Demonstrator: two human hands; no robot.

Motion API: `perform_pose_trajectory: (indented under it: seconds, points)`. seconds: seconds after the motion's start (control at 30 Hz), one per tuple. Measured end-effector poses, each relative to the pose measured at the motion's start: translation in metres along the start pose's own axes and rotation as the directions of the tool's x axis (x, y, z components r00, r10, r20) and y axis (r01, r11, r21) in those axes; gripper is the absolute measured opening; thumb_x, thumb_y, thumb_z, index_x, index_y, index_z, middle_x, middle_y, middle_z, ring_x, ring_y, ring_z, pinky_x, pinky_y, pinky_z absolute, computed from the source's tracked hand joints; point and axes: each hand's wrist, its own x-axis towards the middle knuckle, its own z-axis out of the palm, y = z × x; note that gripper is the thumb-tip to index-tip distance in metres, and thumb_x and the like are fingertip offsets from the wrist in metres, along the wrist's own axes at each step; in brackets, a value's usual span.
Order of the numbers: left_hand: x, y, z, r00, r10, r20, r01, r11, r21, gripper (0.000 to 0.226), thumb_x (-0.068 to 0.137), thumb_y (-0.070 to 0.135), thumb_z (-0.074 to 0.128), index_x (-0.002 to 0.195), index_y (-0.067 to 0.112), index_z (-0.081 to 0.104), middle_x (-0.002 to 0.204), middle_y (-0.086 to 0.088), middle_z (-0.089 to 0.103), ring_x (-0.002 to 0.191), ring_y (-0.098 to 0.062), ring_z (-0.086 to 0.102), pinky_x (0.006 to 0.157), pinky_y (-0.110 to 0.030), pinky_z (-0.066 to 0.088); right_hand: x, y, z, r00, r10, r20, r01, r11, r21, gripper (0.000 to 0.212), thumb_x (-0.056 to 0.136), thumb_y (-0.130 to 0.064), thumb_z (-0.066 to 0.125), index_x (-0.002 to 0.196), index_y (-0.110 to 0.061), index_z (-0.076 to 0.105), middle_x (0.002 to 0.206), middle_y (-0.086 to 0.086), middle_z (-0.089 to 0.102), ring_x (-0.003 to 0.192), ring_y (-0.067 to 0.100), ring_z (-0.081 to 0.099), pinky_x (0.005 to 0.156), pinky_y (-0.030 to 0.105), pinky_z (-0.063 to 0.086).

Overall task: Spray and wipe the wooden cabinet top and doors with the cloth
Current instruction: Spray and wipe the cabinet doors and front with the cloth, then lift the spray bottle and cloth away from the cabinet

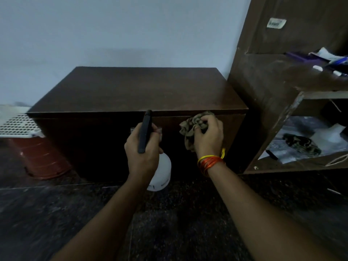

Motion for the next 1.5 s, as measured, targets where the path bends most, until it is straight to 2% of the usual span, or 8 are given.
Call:
perform_pose_trajectory:
  seconds: [0.23, 0.33, 0.5, 0.63, 0.8, 1.03, 1.2, 1.5]
  points:
    - [0.027, 0.058, -0.030, 0.997, -0.012, -0.078, 0.014, 1.000, 0.025, 0.018, 0.088, 0.018, 0.055, 0.085, 0.000, 0.058, 0.081, -0.034, 0.057, 0.049, -0.028, 0.054, 0.054, -0.042, 0.051, -0.010, -0.060, -0.022, 0.994, -0.078, 0.077, 0.071, 0.993, 0.089, 0.016, 0.077, -0.003, 0.064, 0.092, -0.010, 0.061, 0.102, 0.010, 0.057, 0.095, 0.023, 0.054, 0.077, 0.018, 0.033]
    - [0.039, 0.083, -0.037, 0.996, -0.011, -0.087, 0.012, 1.000, 0.006, 0.023, 0.084, 0.019, 0.054, 0.085, -0.004, 0.057, 0.084, -0.035, 0.058, 0.046, -0.025, 0.054, 0.052, -0.037, 0.049, -0.004, -0.083, -0.037, 0.990, -0.107, 0.096, 0.096, 0.990, 0.105, 0.016, 0.076, -0.003, 0.063, 0.089, -0.011, 0.061, 0.096, 0.003, 0.054, 0.091, 0.020, 0.053, 0.074, 0.015, 0.031]
    - [0.062, 0.109, -0.041, 0.997, -0.015, -0.071, 0.012, 0.999, -0.044, 0.024, 0.075, 0.019, 0.053, 0.082, -0.004, 0.058, 0.085, -0.036, 0.060, 0.043, -0.022, 0.053, 0.049, -0.030, 0.045, 0.018, -0.108, -0.043, 0.990, -0.078, 0.118, 0.062, 0.990, 0.127, 0.014, 0.074, -0.006, 0.062, 0.086, -0.013, 0.060, 0.099, 0.010, 0.061, 0.095, 0.024, 0.055, 0.082, 0.027, 0.043]
    - [0.089, 0.103, -0.038, 1.000, 0.004, 0.003, -0.004, 1.000, -0.016, 0.017, 0.072, 0.022, 0.054, 0.075, 0.006, 0.061, 0.083, -0.039, 0.059, 0.041, -0.022, 0.053, 0.048, -0.028, 0.044, 0.041, -0.111, -0.027, 0.989, -0.080, 0.122, 0.057, 0.982, 0.181, 0.014, 0.072, -0.009, 0.064, 0.081, -0.019, 0.059, 0.081, -0.001, 0.061, 0.080, 0.017, 0.057, 0.069, 0.022, 0.041]
    - [0.133, 0.078, -0.034, 0.999, -0.027, 0.036, 0.028, 0.999, -0.030, 0.013, 0.075, 0.017, 0.054, 0.075, 0.007, 0.063, 0.075, -0.015, 0.064, 0.040, -0.023, 0.053, 0.046, -0.029, 0.043, 0.072, -0.107, 0.015, 0.989, -0.054, 0.135, 0.014, 0.958, 0.285, 0.014, 0.068, -0.013, 0.065, 0.078, -0.020, 0.058, 0.067, -0.008, 0.058, 0.070, 0.015, 0.059, 0.066, 0.028, 0.049]
    - [0.179, 0.100, -0.060, 0.999, -0.037, -0.030, 0.037, 0.999, 0.013, 0.010, 0.084, 0.014, 0.051, 0.081, 0.017, 0.060, 0.087, -0.006, 0.069, 0.047, -0.017, 0.058, 0.048, -0.026, 0.048, 0.090, -0.138, 0.043, 0.984, 0.019, 0.175, -0.072, 0.951, 0.301, 0.020, 0.068, -0.013, 0.065, 0.065, -0.024, 0.049, 0.062, -0.008, 0.054, 0.060, 0.008, 0.054, 0.059, 0.024, 0.047]
    - [0.205, 0.131, -0.107, 0.991, -0.107, -0.083, 0.114, 0.989, 0.089, 0.011, 0.088, 0.012, 0.051, 0.089, 0.018, 0.061, 0.092, -0.006, 0.067, 0.051, -0.016, 0.060, 0.055, -0.028, 0.051, 0.086, -0.190, 0.050, 0.967, 0.074, 0.244, -0.132, 0.964, 0.231, 0.016, 0.070, -0.012, 0.067, 0.075, -0.023, 0.056, 0.066, -0.011, 0.057, 0.061, 0.002, 0.055, 0.058, 0.021, 0.045]
    - [0.246, 0.178, -0.226, 0.966, -0.214, -0.149, 0.238, 0.956, 0.172, 0.012, 0.097, 0.018, 0.055, 0.101, 0.025, 0.064, 0.093, 0.004, 0.064, 0.070, -0.008, 0.067, 0.065, -0.019, 0.054, 0.056, -0.317, 0.088, 0.916, 0.109, 0.387, -0.168, 0.978, 0.123, 0.016, 0.073, -0.014, 0.067, 0.085, -0.019, 0.059, 0.094, 0.007, 0.064, 0.088, 0.021, 0.060, 0.081, 0.038, 0.053]
